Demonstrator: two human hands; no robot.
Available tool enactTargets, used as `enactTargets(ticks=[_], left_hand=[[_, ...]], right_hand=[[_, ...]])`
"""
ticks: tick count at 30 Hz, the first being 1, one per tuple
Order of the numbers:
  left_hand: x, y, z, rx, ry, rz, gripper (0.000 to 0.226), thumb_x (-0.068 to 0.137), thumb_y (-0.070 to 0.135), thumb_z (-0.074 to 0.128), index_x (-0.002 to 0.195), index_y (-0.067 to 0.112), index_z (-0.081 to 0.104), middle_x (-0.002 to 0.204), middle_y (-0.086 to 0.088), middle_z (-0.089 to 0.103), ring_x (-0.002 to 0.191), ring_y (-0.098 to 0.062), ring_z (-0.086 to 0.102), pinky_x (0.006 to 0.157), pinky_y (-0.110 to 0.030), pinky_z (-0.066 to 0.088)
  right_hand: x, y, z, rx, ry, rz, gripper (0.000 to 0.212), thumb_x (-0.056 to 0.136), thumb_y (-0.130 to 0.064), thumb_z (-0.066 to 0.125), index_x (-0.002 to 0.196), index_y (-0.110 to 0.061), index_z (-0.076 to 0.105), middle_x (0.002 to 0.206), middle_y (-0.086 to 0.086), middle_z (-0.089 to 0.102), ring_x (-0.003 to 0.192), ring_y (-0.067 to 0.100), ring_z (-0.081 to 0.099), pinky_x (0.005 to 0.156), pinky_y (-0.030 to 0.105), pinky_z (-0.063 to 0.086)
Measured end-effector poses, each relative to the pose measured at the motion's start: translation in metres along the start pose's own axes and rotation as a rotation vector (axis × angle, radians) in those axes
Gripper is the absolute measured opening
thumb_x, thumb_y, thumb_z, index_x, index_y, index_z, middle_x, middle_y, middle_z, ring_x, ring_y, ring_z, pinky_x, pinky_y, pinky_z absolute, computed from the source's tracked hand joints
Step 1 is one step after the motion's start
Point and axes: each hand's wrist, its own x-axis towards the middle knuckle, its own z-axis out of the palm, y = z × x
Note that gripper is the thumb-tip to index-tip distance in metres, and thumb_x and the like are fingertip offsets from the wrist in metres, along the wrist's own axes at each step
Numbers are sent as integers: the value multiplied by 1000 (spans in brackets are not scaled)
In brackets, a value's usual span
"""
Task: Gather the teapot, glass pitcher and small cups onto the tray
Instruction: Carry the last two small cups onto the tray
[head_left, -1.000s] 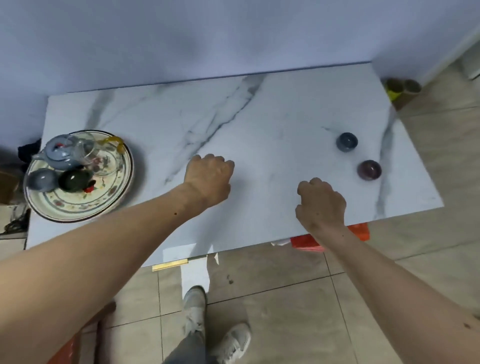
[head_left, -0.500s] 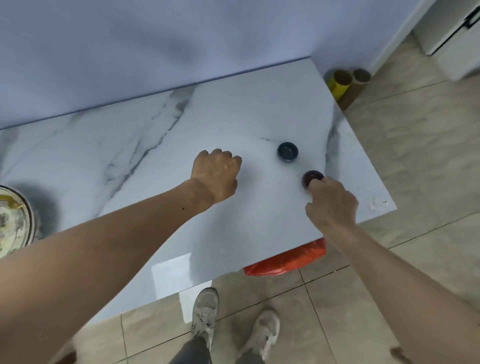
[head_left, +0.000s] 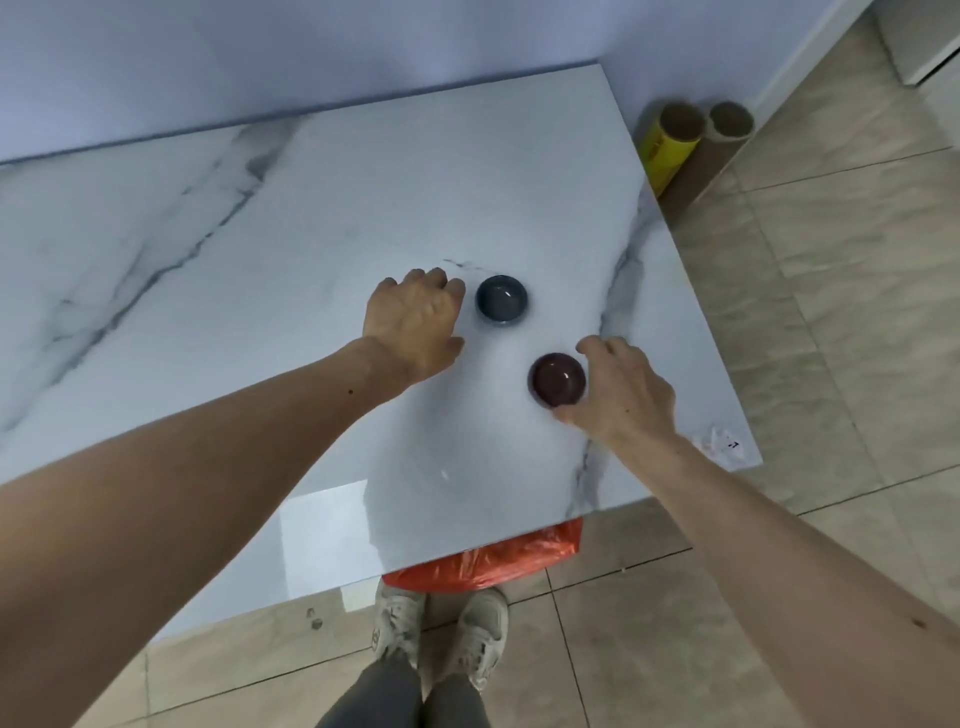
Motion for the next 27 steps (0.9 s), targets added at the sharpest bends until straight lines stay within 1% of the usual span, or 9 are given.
enactTargets(ticks=[3,6,9,12,14,17,22,25,27], left_hand=[[20,10,8,-21,-1,-10,51,83,38,63,125,13,49,120,-8,56,109,-28,53,80,-38,45],[36,20,12,-59,-13,16,57,77,35,67,127,15,46,120,-8,54,107,-28,53,77,-38,44],[48,29,14,-86,-45,42,63,73,36,70,129,18,45,121,-6,53,109,-28,52,79,-37,43],[55,31,15,-95,-47,39,61,74,35,70,127,17,48,120,-6,55,111,-29,51,82,-39,43],[58,30,16,-100,-48,29,57,75,33,69,126,17,49,119,-6,56,111,-29,52,83,-39,43],[59,29,17,-99,-30,29,56,74,38,69,124,18,52,116,-5,58,109,-28,53,82,-38,43],[48,20,10,-101,-3,13,54,70,41,71,116,16,54,108,-3,60,102,-27,55,75,-35,38],[37,7,-2,-105,-5,-10,55,69,40,71,116,17,54,108,-1,60,101,-25,54,76,-34,39],[25,-4,-14,-103,0,-32,55,68,40,72,115,17,54,108,-1,60,101,-25,55,75,-34,39]], right_hand=[[10,6,11,0,-9,-36,71,58,-47,82,115,-23,47,112,1,54,103,24,52,61,32,36],[14,10,16,29,-25,-102,70,58,-44,82,115,-25,47,109,0,55,100,24,53,63,32,36],[18,15,17,70,-57,-142,72,56,-44,81,118,-28,47,109,-1,56,102,23,53,64,32,39],[21,17,14,99,-82,-154,74,55,-50,80,119,-29,48,108,-3,56,102,21,52,64,31,39],[23,16,13,101,-92,-163,72,54,-51,79,116,-29,50,106,-4,56,100,20,53,63,31,38],[27,14,11,84,-100,-178,66,55,-48,79,112,-29,51,101,-6,56,97,20,54,61,30,39],[29,7,0,65,-77,-188,63,56,-47,78,109,-28,52,100,-6,57,95,21,54,60,30,38],[30,-6,-16,40,-61,-212,63,55,-47,78,108,-27,53,97,-6,57,93,21,54,59,29,37],[29,-19,-28,23,-55,-238,62,55,-47,79,107,-26,53,97,-5,57,93,21,54,59,30,40]])
